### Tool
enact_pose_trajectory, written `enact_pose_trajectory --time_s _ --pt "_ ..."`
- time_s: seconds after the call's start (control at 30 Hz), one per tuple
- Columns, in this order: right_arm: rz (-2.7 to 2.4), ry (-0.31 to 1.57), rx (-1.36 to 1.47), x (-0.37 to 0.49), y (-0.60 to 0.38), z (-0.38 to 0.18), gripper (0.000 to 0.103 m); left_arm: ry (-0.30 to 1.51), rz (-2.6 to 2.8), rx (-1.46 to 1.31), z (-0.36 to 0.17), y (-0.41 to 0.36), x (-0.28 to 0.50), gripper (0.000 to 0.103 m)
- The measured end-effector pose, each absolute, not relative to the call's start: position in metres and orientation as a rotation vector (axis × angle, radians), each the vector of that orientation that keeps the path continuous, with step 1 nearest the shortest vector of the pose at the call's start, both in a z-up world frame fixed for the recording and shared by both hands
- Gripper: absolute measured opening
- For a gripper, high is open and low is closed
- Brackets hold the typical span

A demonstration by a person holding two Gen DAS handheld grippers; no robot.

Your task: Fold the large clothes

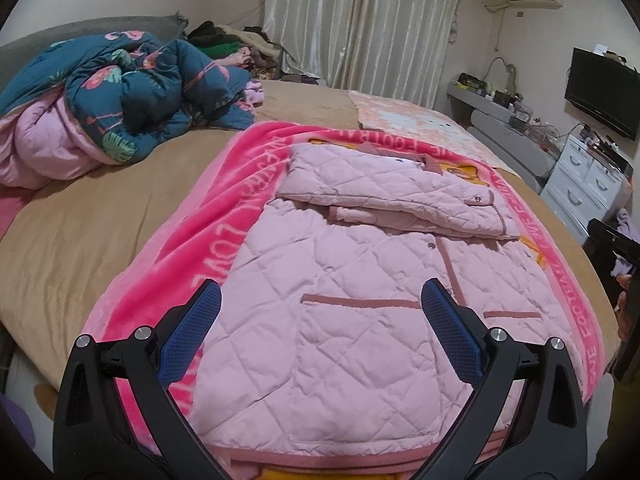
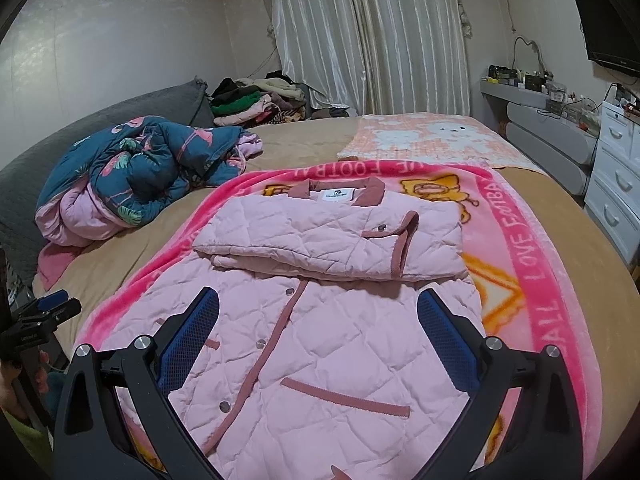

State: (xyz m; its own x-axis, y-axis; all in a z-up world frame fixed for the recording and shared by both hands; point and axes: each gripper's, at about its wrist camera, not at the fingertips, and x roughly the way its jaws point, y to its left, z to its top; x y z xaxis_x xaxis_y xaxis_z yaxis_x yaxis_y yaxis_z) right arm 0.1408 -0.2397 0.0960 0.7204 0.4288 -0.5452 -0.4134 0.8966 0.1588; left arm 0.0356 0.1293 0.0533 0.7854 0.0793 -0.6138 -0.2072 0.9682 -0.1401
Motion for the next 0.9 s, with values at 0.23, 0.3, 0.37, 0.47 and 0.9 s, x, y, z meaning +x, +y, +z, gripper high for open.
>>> enact_pose_trajectory --time_s 0.23,0.3,0.37,0.47,0.9 --pt "0.462 0.624 0.027 0.136 -0.246 0.089 0.099 0.68 0.19 -0.24 0.041 0.147 0.027 0.094" --pt "0.457 0.633 0.03 0.136 -0.248 0.086 0.099 0.688 0.202 -0.26 0.037 0.156 0.025 0.094" --pt "0.456 0.635 0.029 0.135 -0.25 0.084 0.099 0.698 0.221 -0.274 0.033 0.164 0.022 0.094" --pt "0.455 0.651 0.026 0.137 -0.25 0.079 0.099 0.715 0.243 -0.297 0.025 0.175 0.02 0.094" --pt "0.45 0.729 0.008 0.141 -0.248 0.048 0.099 0.864 0.273 -0.316 -0.02 0.199 0.032 0.094"
